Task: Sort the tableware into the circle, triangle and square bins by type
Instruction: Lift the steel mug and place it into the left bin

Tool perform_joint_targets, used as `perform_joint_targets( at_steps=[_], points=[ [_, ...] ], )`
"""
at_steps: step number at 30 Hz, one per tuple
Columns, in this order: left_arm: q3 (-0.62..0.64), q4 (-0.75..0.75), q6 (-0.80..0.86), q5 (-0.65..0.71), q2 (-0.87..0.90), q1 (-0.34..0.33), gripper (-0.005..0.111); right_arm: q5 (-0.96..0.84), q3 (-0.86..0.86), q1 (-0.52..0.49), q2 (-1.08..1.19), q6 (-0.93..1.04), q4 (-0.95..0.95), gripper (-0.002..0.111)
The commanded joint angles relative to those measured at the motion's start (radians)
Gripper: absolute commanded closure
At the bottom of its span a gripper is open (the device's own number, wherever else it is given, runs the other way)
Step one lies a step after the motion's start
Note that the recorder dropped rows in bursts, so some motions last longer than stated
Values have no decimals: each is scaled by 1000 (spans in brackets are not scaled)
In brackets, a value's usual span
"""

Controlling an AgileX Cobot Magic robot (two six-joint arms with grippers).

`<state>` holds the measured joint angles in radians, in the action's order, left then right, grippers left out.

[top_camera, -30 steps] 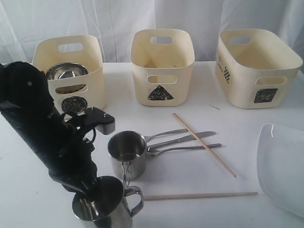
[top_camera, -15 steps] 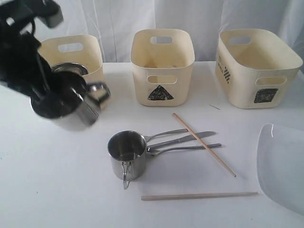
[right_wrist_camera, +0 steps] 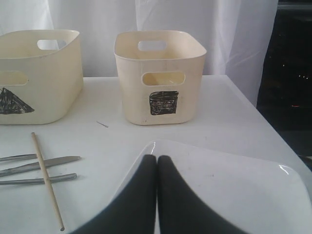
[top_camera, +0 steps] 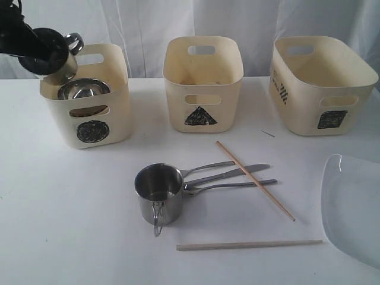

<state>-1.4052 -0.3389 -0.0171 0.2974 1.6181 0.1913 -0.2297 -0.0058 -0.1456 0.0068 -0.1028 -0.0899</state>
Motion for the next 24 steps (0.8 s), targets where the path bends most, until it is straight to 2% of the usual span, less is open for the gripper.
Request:
perform_joint_targets(
  at_steps=[1, 5, 10, 12, 15, 19, 21, 24],
  points=[
    [-52, 10, -13, -101, 119, -12, 107, 8, 6, 0, -7, -1, -7, 108],
    [-85, 52, -13, -152, 196, -12, 107, 8, 6, 0, -7, -1, -7, 108],
    [-115, 75, -13, -122, 258, -12, 106, 8, 6, -1, -7, -3, -7, 108],
    [-117, 76, -13, -99, 264, -10, 99, 9, 6, -1, -7, -6, -7, 108],
    [-119, 76, -17, -80, 266, -10, 83, 9, 6, -1, -7, -6, -7, 108],
    [-121, 76, -81, -39, 238, -10, 65, 9, 6, -1, -7, -6, -7, 108],
    [-121, 77, -95, -9, 215, -10, 60, 9, 6, -1, -7, -6, -7, 108],
    [-121, 110, -96, 35, 171, -10, 60, 9, 6, -1, -7, -6, -7, 108]
  ],
)
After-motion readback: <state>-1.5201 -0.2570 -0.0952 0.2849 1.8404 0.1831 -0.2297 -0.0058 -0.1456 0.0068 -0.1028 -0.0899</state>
